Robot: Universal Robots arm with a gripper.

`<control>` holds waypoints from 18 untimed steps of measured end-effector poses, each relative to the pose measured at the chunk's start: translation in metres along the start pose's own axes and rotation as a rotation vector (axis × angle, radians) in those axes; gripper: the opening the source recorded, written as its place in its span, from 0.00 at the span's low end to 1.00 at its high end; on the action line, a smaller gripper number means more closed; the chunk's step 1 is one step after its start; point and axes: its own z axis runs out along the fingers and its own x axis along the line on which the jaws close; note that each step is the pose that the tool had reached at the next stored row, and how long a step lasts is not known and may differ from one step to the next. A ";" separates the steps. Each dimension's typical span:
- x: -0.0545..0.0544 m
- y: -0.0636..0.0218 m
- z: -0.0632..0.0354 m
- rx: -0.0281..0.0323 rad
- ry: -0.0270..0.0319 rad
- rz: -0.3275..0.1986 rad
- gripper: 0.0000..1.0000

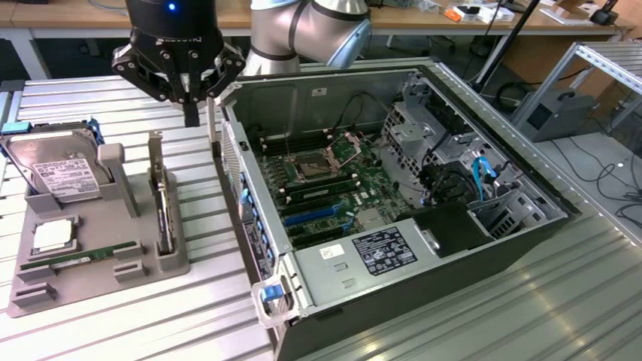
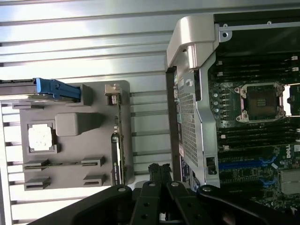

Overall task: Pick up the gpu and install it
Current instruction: 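Reach for the gpu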

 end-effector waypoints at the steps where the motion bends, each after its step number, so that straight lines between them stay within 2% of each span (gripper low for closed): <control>1: 0.001 -0.0001 0.0000 0.0000 0.0000 0.000 0.11; 14: 0.018 -0.0013 -0.0005 0.0000 0.0001 0.000 0.11; 18: 0.019 -0.0014 -0.0005 0.0000 0.0001 0.000 0.11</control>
